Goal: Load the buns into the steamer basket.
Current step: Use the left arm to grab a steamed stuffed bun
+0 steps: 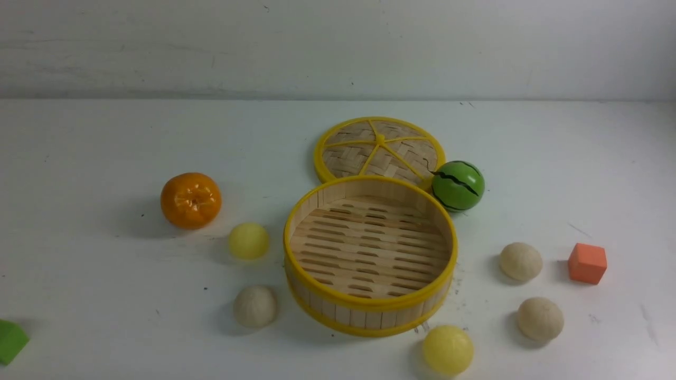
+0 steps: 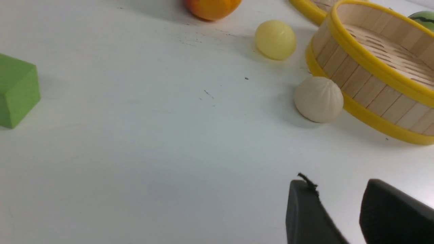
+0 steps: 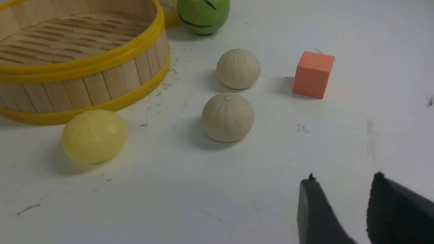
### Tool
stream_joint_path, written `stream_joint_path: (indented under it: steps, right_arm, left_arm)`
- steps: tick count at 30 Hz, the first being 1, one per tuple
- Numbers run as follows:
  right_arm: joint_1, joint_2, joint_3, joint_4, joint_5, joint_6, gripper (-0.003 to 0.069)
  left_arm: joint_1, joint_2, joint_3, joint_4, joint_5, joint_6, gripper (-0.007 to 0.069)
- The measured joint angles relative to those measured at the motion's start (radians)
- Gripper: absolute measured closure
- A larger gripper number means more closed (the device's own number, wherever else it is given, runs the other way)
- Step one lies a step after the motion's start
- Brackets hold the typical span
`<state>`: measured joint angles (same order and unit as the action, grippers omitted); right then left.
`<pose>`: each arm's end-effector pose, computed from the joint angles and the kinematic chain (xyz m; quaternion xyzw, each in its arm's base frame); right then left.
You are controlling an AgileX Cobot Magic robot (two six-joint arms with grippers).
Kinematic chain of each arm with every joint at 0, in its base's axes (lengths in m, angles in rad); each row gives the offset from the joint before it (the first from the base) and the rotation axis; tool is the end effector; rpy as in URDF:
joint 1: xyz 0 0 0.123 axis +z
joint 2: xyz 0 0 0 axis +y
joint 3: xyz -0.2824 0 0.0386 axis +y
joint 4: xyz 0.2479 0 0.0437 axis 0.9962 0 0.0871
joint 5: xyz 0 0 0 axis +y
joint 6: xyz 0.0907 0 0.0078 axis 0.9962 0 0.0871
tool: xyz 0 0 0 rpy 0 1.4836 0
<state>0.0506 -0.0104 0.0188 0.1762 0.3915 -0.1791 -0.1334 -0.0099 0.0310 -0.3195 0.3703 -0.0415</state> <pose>0.0516 0.0087 0.1727 -0.0466 0.8054 0.0372 0.5897 0.0509 -0.0173 0.1715 -0.0488 0.7989 -0.1847 0.5703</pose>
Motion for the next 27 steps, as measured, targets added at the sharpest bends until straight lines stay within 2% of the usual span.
stream_joint_path:
  steps: [2, 4, 5, 8, 11, 13, 19, 20, 22, 23, 25, 27]
  right_arm:
    - [0.000, 0.000, 0.000, -0.007, 0.000, 0.000, 0.0419]
    - [0.000, 0.000, 0.000, -0.010, -0.001, 0.000, 0.0419]
    - [0.000, 0.000, 0.000, -0.009, -0.001, 0.000, 0.0419]
    - [0.000, 0.000, 0.000, -0.011, -0.001, 0.000, 0.0419]
    - [0.000, 0.000, 0.000, -0.011, -0.001, 0.000, 0.0419]
    - [0.000, 0.000, 0.000, -0.011, -0.001, 0.000, 0.0419]
    - [0.000, 0.000, 0.000, -0.014, -0.002, 0.000, 0.0419]
    - [0.000, 0.000, 0.000, -0.014, -0.002, 0.000, 0.0419]
    - [0.000, 0.000, 0.000, -0.014, -0.002, 0.000, 0.0419]
    - [0.000, 0.000, 0.000, -0.014, -0.002, 0.000, 0.0419]
    - [0.000, 0.000, 0.000, -0.014, -0.002, 0.000, 0.0419]
    - [0.000, 0.000, 0.000, -0.014, -0.002, 0.000, 0.0419]
  left_arm:
    - [0.000, 0.000, 0.000, -0.080, -0.032, -0.041, 0.0387]
    - [0.000, 0.000, 0.000, -0.220, -0.086, -0.109, 0.0387]
    - [0.000, 0.000, 0.000, -0.220, -0.086, -0.109, 0.0387]
    - [0.000, 0.000, 0.000, -0.434, -0.207, -0.171, 0.0387]
    - [0.000, 0.000, 0.000, -0.502, -0.307, -0.169, 0.0389]
    - [0.000, 0.000, -0.019, -0.536, -0.307, -0.169, 0.0414]
    - [0.001, 0.031, -0.212, -0.513, -0.066, -0.089, 0.0598]
    - [0.001, 0.110, -0.303, -0.477, 0.055, -0.070, 0.0638]
    - [0.001, 0.170, -0.353, -0.447, 0.146, -0.062, 0.0638]
    - [0.001, 0.313, -0.452, -0.387, 0.286, -0.056, 0.0638]
    - [0.001, 0.390, -0.500, -0.349, 0.357, -0.050, 0.0638]
    - [0.001, 0.577, -0.613, -0.236, 0.494, -0.028, 0.0638]
